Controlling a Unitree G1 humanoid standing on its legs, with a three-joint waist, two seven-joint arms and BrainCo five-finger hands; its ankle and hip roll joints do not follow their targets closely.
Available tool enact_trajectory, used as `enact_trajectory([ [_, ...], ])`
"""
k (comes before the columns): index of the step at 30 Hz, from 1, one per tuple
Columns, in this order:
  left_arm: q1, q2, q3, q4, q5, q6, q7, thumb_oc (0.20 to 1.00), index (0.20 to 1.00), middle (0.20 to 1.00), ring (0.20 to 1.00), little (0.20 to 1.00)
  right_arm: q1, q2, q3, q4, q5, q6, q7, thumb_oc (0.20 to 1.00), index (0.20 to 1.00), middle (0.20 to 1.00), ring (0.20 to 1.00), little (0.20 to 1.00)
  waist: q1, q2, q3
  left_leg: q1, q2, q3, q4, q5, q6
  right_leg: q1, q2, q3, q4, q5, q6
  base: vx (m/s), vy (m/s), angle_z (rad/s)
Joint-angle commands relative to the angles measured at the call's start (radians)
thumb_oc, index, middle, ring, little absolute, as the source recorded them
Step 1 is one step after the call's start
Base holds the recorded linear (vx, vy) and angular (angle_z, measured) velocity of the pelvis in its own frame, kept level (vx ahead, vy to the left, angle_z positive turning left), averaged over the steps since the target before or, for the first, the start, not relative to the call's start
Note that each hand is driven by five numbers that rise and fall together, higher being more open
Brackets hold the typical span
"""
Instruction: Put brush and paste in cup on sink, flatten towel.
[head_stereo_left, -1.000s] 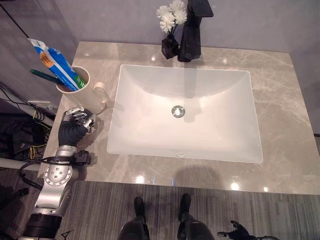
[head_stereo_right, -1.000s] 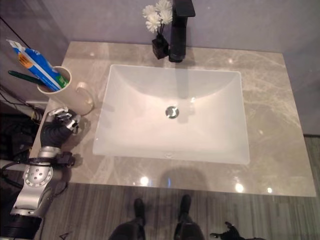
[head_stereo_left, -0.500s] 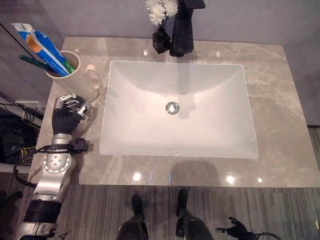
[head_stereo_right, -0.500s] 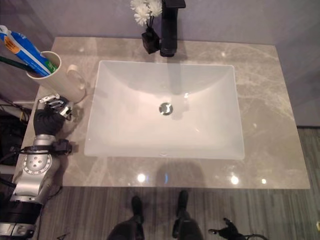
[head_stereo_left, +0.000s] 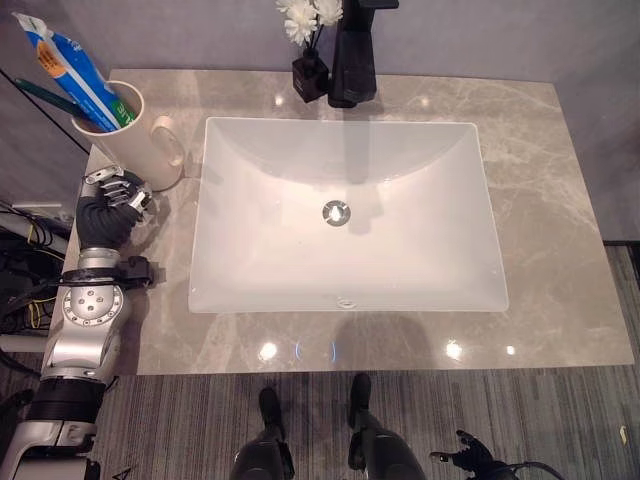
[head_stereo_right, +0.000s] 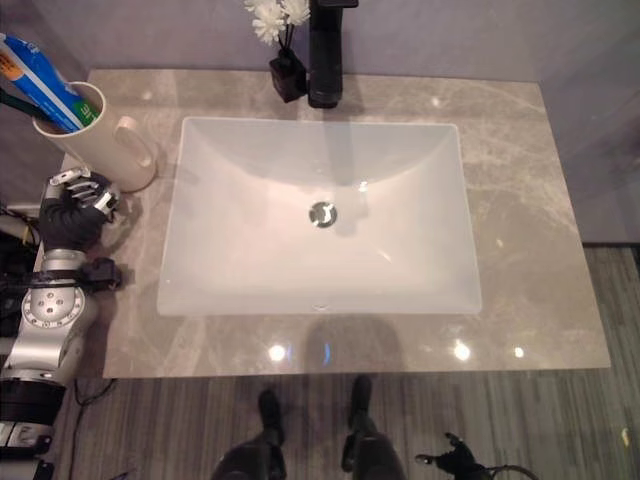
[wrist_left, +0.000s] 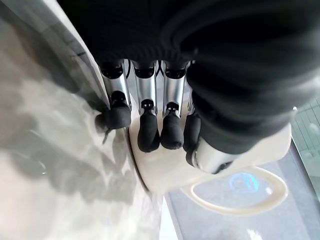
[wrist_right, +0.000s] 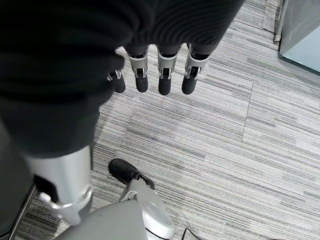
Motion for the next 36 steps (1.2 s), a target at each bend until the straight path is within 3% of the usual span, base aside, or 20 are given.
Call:
enact_trajectory([
  [1, -0.063, 0.010, -0.029, 0.075, -0.035, -0.022, 0.028, 0.200, 0.200, 0.200, 0.200, 0.200, -0.024, -0.020, 0.026, -0.014, 0.030, -0.008, -0.006, 1.000, 1.000, 1.000, 1.000, 1.000, -0.017, 0.004, 0.001, -0.014, -0.040, -0.090, 0.003, 0.005, 0.028, 0.017, 0.046, 0.055, 0.028, -0.001, 0.002, 0.00, 0.000, 0.00],
  [36, -0.273, 0.053, -0.131, 0.240, -0.098, -0.004, 0.052, 0.200, 0.200, 0.200, 0.200, 0.200, -0.025, -0.036, 0.061, -0.031, 0.026, -0.006, -0.007, 1.000, 1.000, 1.000, 1.000, 1.000, -0.044, -0.011, 0.013, -0.016, -0.025, -0.076, 0.003, 0.004, 0.018, 0.002, 0.062, 0.063, 0.030, 0.003, 0.004, 0.01, -0.002, -0.02],
])
